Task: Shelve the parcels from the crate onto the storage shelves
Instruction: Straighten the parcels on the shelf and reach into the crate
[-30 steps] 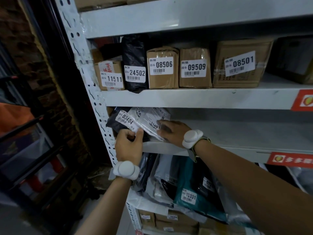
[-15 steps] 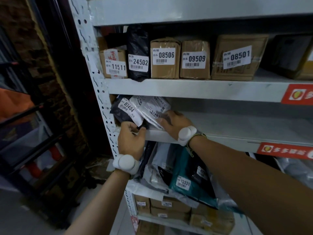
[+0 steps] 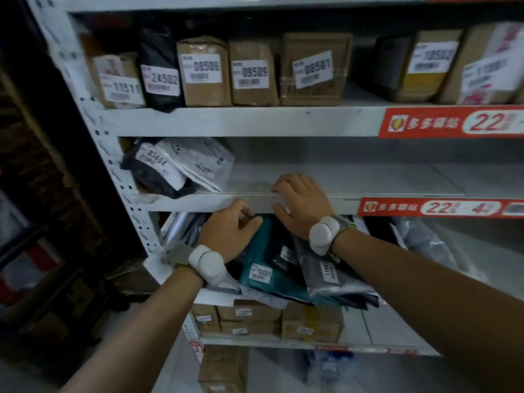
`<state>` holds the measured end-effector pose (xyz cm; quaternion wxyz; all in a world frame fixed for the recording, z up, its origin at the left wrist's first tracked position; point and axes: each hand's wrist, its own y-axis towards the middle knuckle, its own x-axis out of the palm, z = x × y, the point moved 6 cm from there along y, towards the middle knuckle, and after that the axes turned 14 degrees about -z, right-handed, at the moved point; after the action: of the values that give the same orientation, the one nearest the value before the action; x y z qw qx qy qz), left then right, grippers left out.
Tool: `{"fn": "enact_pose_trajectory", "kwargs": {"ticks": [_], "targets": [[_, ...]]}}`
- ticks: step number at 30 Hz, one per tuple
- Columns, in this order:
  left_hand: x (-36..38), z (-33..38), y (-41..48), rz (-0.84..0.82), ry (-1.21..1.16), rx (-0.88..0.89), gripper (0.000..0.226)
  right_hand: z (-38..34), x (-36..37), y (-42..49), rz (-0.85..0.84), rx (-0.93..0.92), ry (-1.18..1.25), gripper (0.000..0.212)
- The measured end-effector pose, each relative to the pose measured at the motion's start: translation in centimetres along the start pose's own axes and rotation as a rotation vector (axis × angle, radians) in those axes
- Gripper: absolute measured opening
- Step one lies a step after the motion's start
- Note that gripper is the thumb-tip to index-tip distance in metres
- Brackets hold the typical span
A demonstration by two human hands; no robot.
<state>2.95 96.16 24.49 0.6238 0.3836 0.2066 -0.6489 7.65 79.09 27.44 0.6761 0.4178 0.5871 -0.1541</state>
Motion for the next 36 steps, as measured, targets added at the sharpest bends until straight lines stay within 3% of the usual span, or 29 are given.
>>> {"fn": "enact_pose_trajectory", "kwargs": {"ticks": [4, 8, 15, 20, 28, 36], "targets": [[5.4, 3.9, 1.2, -0.177, 0.042, 0.044, 0.021, 4.5, -1.7, -5.8, -0.008, 0.033, -0.089, 0.034], [11.2, 7.8, 1.7, -0.335, -0.001, 0.064, 0.019, 9.5, -2.6, -12.3, -0.136, 0.098, -0.088, 0.033], [24.5, 18.1, 2.4, -0.633, 0.002, 0.066, 0.041, 20.9, -3.9, -28.7, -0.563, 0.447, 0.003, 0.06], [32.9, 24.6, 2.5, -0.756, -0.015, 0.047, 0.047, 26.6, -5.0, -39.2, -0.667, 0.665, 0.144, 0.063], [44.6, 30.3, 1.3, -0.884, -0.022, 0.056, 0.029, 32.8, -4.9, -52.9, -0.764, 0.933, 0.283, 0.061], [56.9, 37.6, 3.1, -1.035, 0.007, 0.164, 0.034, 39.1, -4.3, -63.6, -0.903, 0.999, 0.365, 0.044]]}}
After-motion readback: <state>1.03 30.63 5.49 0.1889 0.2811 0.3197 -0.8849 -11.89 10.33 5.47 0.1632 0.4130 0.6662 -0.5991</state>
